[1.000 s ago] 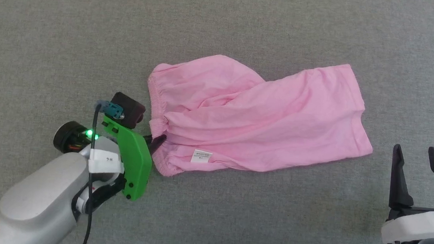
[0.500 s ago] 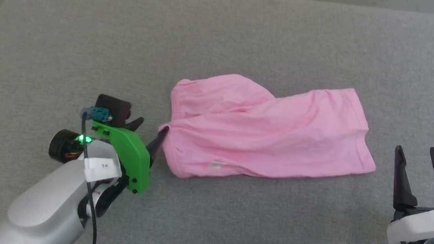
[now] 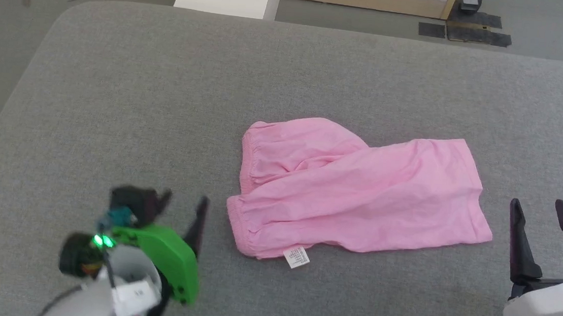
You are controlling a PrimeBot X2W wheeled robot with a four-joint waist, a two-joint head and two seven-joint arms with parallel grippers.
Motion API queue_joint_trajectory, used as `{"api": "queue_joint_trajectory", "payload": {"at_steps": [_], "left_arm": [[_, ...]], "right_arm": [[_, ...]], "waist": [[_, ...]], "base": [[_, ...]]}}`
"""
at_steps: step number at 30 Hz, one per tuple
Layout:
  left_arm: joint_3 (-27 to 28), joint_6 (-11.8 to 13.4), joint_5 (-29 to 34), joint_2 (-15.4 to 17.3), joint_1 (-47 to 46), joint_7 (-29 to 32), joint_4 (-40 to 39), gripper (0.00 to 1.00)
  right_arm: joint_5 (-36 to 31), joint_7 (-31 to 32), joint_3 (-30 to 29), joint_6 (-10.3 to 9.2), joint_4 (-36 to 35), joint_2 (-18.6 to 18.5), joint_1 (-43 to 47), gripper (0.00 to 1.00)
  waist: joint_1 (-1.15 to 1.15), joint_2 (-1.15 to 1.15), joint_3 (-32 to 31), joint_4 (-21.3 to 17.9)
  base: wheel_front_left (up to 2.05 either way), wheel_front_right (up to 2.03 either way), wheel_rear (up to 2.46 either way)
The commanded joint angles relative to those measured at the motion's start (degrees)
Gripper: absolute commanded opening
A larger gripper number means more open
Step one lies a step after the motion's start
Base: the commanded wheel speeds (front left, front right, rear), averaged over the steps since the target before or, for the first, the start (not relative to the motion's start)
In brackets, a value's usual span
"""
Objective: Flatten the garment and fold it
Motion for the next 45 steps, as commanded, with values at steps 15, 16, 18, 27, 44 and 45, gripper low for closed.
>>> {"api": "queue_joint_trajectory", "payload": {"at_steps": [15, 16, 18, 27, 44, 45], "left_arm": [[-5.9, 1.6, -3.4, -4.5, 1.1, 11.2, -1.7, 1.0], [-5.7, 1.5, -3.6, -4.8, 0.7, 11.2, -1.1, 1.0], [-5.5, 1.2, -3.8, -5.3, 0.2, 11.0, -0.2, 1.0], [-5.7, -0.2, -3.6, -6.9, -1.8, 10.3, 3.5, 1.0], [-7.3, -2.4, -4.1, -5.9, -1.0, 11.1, 4.9, 0.0], [-7.1, -2.2, -3.9, -5.5, -1.1, 10.8, 4.2, 0.0]], "right_arm": [[-0.3, 1.3, 0.3, -0.08, -0.6, 0.3, 1.0, 1.0], [-0.4, 1.3, 0.2, -0.08, -0.6, 0.3, 1.0, 1.0], [-0.6, 1.3, 0.1, -0.08, -0.6, 0.3, 0.9, 1.0], [-1.4, 0.9, -0.5, -0.08, -0.3, 0.6, 0.3, 1.0], [1.0, 10.9, 1.4, -0.08, 2.7, -3.2, -0.7, 1.0], [1.8, 13.1, 1.8, -0.08, 2.9, -4.0, -1.1, 1.0]], "waist": [[0.0, 0.0, 3.8, -0.9], [0.0, 0.0, 4.1, -1.0], [0.0, 0.0, 4.7, -1.3], [0.0, 0.0, 7.0, -2.1], [0.0, 0.0, 4.6, 0.1], [0.0, 0.0, 4.4, 0.5]], "base": [[0.0, 0.0, 0.0], [0.0, 0.0, 0.0], [0.0, 0.0, 0.0], [0.0, 0.0, 0.0], [0.0, 0.0, 0.0], [0.0, 0.0, 0.0]]}}
